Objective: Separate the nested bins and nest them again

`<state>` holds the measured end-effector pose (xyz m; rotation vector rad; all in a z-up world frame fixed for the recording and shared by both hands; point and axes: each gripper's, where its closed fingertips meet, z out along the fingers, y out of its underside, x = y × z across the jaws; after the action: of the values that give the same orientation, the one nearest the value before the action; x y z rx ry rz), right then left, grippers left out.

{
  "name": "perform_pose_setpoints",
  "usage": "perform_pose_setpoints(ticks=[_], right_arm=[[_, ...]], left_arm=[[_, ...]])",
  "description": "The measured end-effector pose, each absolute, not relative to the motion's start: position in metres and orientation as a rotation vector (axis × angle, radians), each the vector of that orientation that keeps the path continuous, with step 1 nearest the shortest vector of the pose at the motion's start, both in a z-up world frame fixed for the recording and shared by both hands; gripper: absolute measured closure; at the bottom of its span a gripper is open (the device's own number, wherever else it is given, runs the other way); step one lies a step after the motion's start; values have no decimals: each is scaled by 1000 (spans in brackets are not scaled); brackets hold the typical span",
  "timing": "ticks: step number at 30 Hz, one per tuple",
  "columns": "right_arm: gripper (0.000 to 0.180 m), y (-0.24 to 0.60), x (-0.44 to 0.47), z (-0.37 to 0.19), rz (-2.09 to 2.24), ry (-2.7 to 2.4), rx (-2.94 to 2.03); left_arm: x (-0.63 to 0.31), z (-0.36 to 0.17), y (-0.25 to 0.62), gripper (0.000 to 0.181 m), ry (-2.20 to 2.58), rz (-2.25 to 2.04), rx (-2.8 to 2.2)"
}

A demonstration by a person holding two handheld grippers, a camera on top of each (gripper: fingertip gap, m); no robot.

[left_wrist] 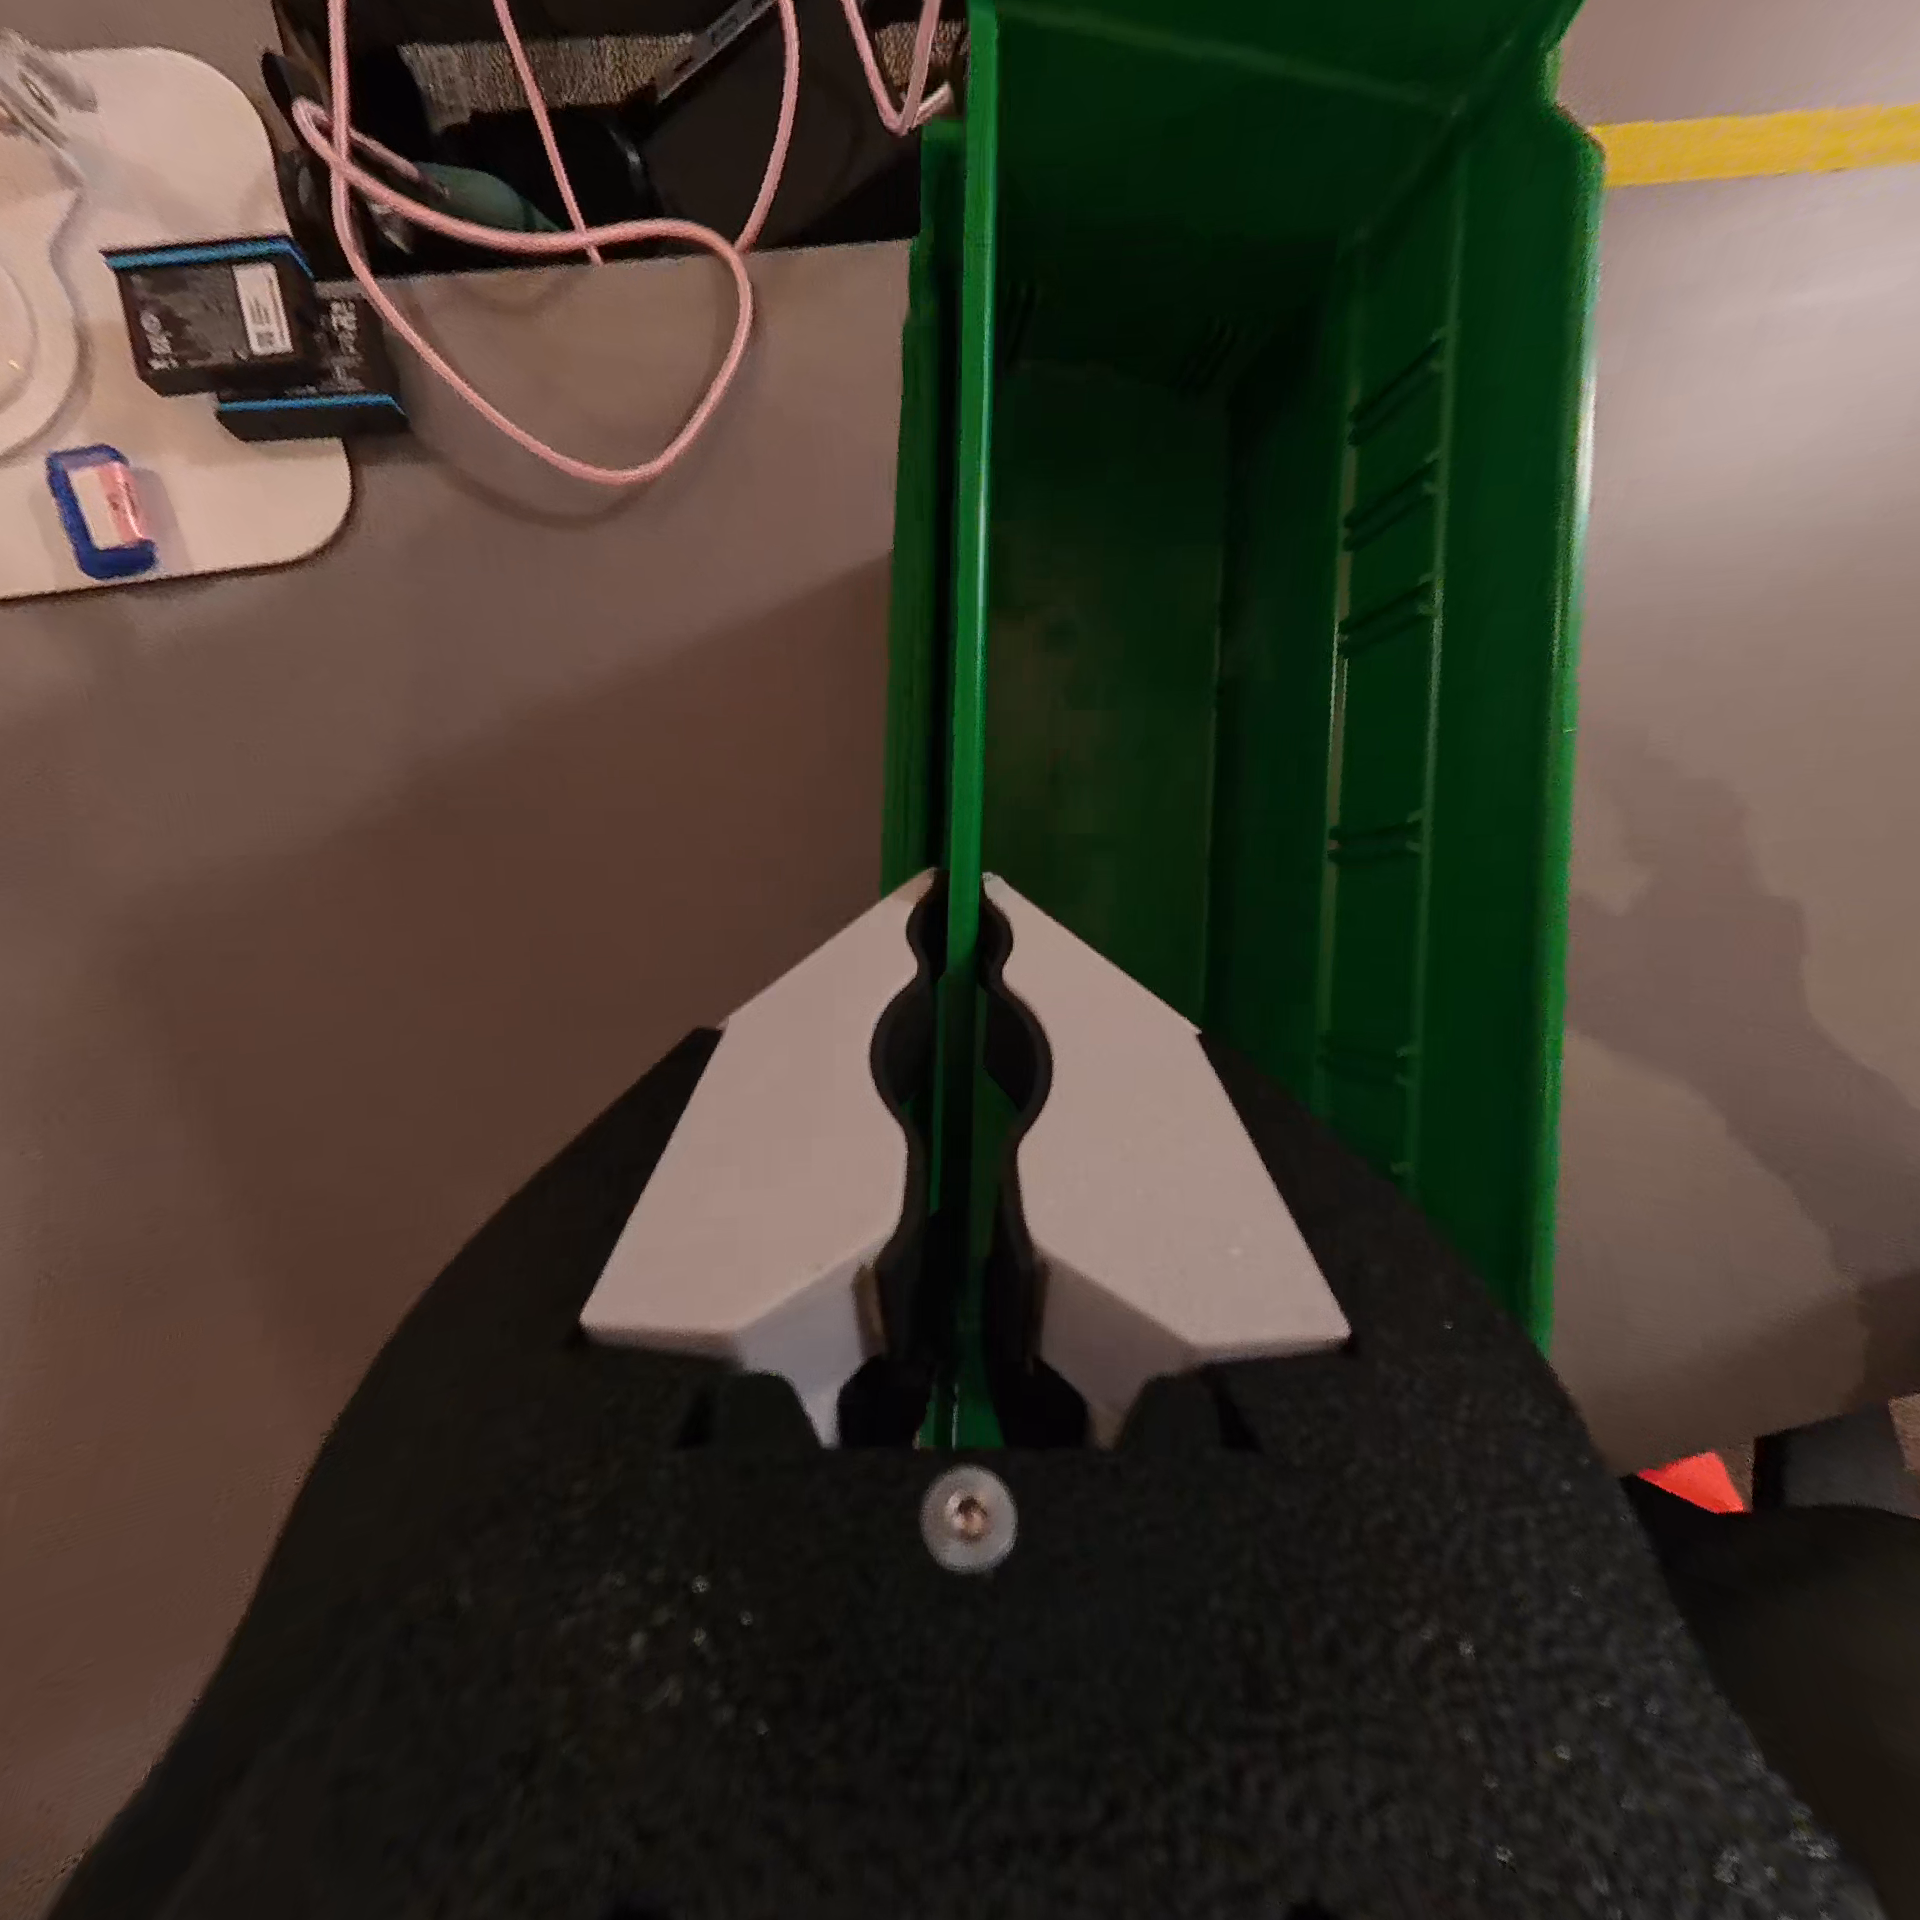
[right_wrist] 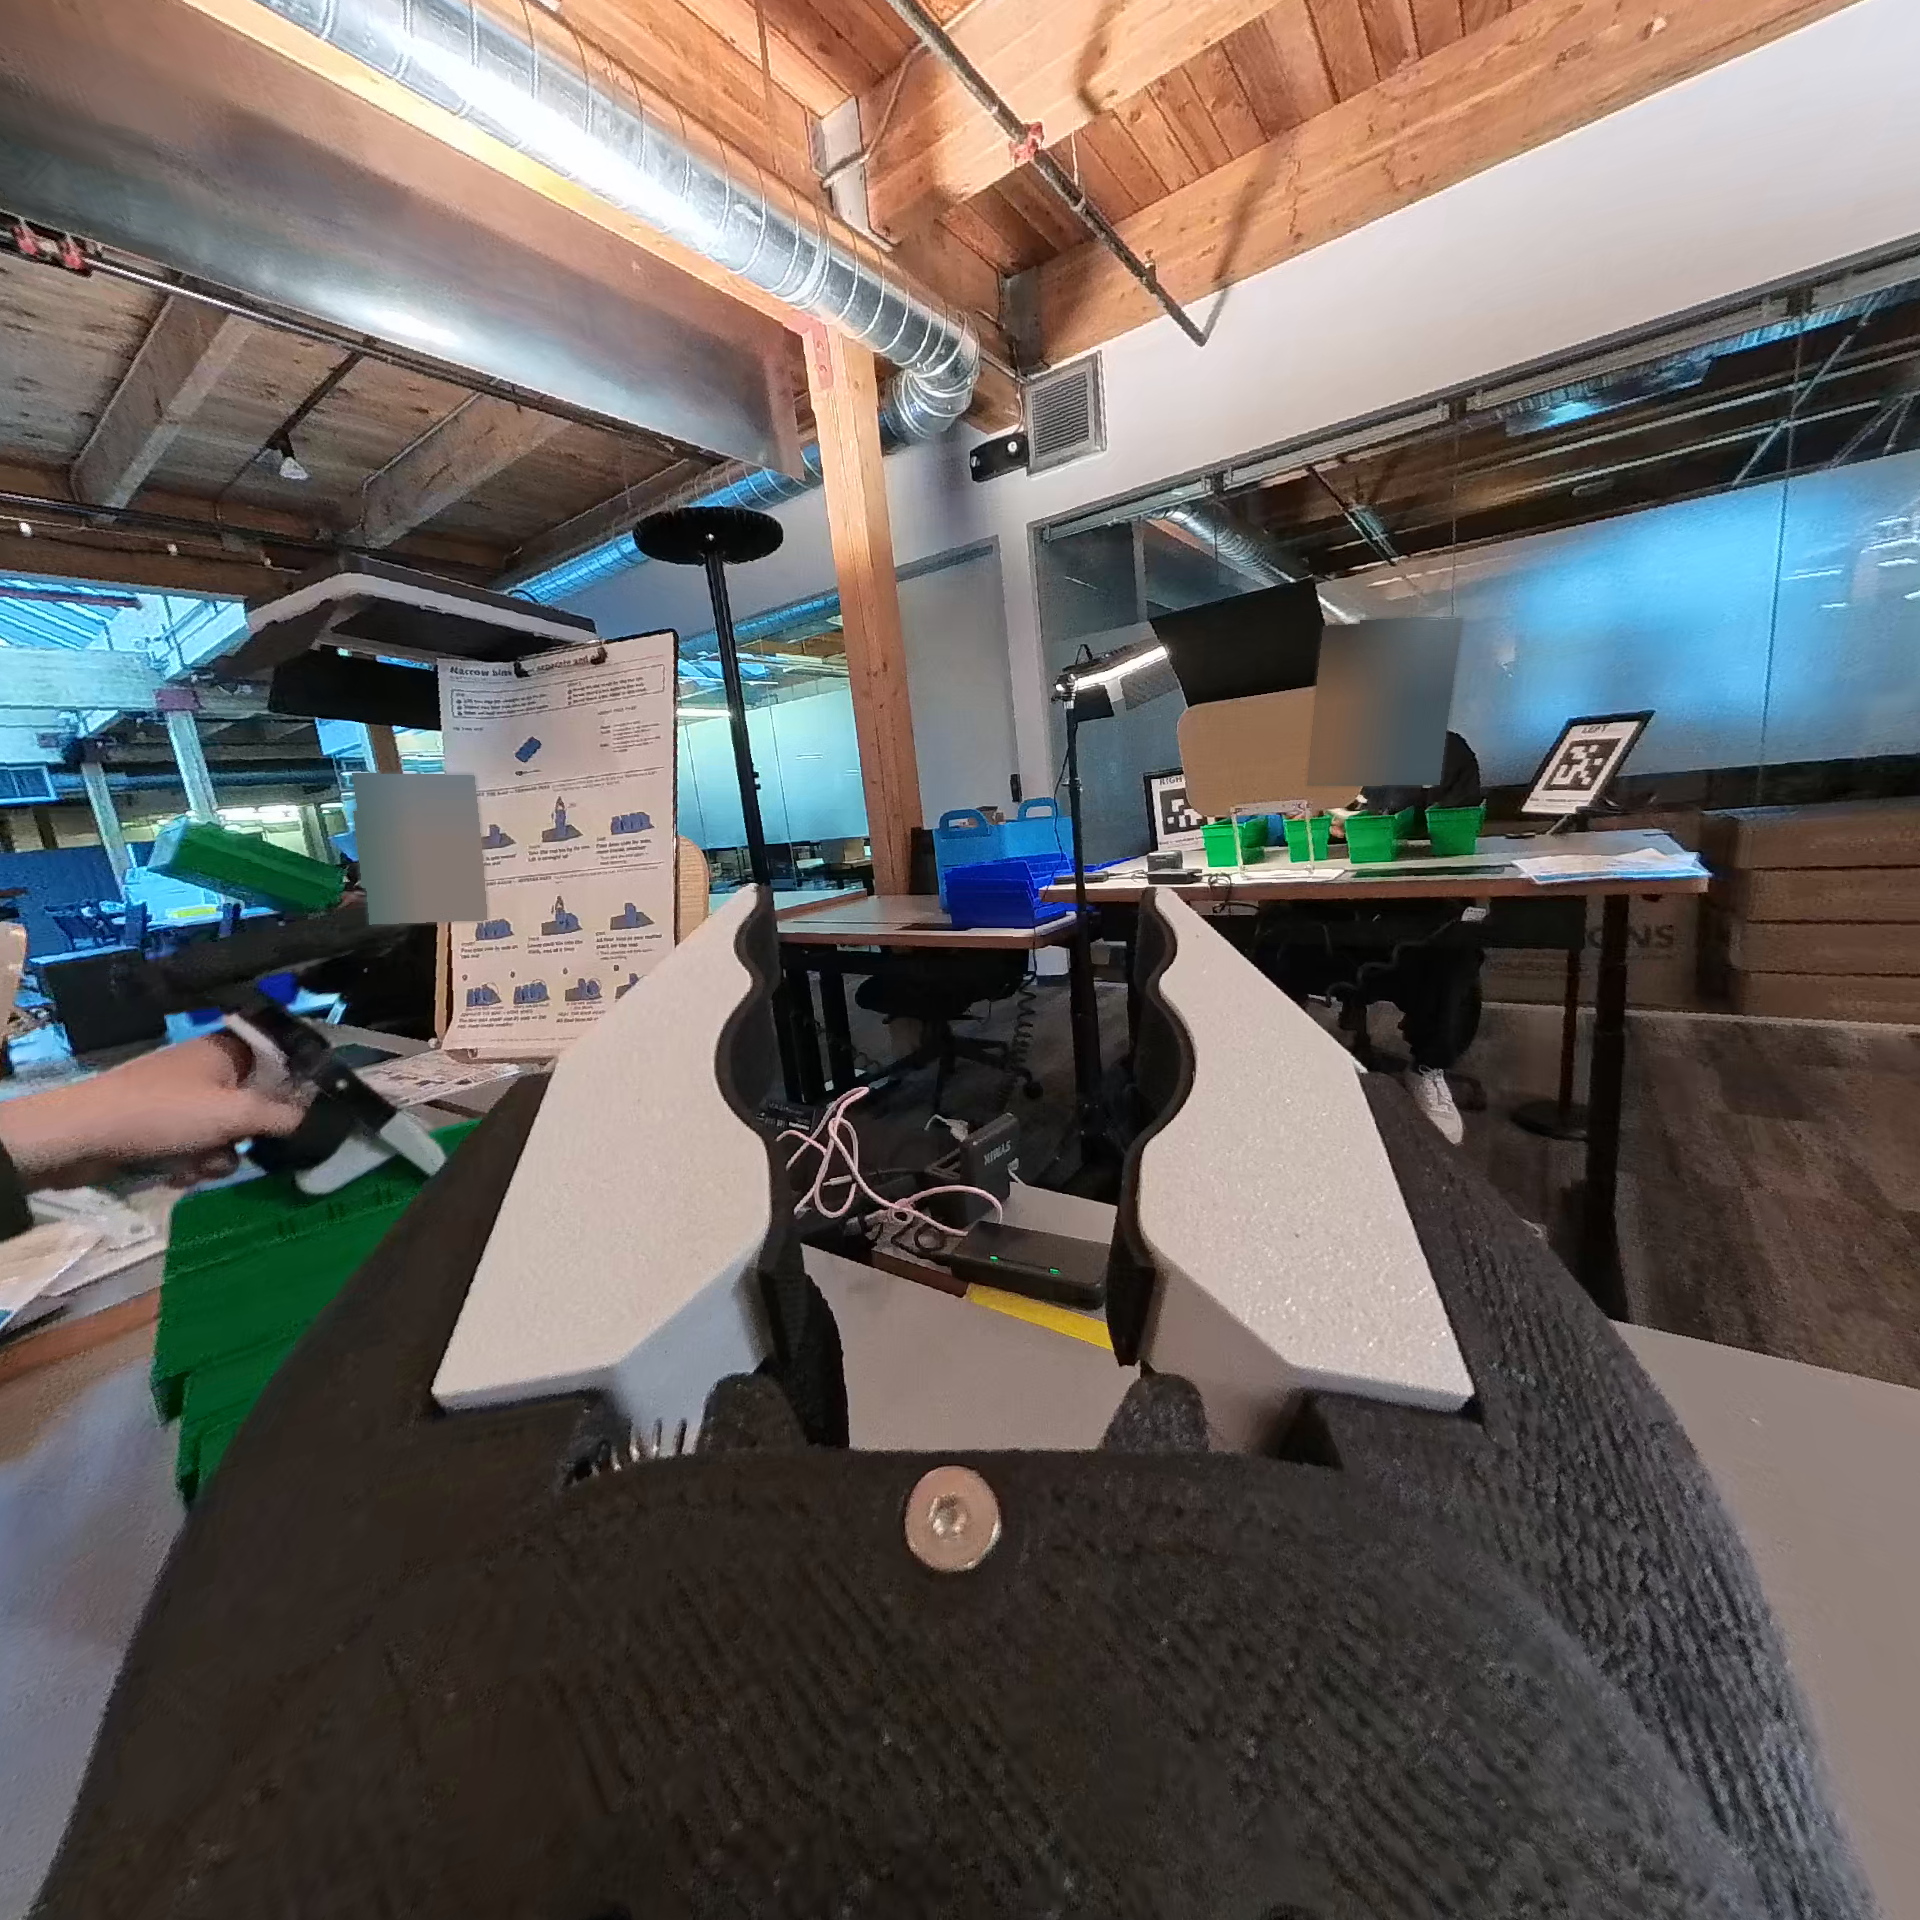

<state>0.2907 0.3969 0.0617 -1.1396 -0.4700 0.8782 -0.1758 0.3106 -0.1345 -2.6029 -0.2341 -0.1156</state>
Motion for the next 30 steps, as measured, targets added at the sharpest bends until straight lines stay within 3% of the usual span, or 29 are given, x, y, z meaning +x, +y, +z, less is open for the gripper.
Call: perform_pose_setpoints(ticks=[7, 8, 9, 10, 18, 25, 30], right_arm=[[111, 398, 288, 60, 864, -474, -1146], [112, 398, 287, 60, 859, -477, -1149], [112, 398, 286, 59, 853, -480, -1152], [112, 399, 284, 58, 848, -484, -1157], [112, 405, 271, 48, 772, -516, -1201], [111, 415, 259, 36, 677, -539, -1251], [111, 402, 222, 22, 605, -654, -1276]], left_arm=[[-173, -150, 310, 173, -198, -157, -2528], [-168, -147, 310, 157, -190, -208, -2498], [-163, -141, 311, 121, -198, -251, -2456], [-159, -132, 311, 98, -190, -291, -2403], [-166, -64, 247, 54, -128, -242, -1792], [-204, -103, 169, 46, -231, 37, -1447], [-230, -143, 148, 62, -368, -200, -1318]])
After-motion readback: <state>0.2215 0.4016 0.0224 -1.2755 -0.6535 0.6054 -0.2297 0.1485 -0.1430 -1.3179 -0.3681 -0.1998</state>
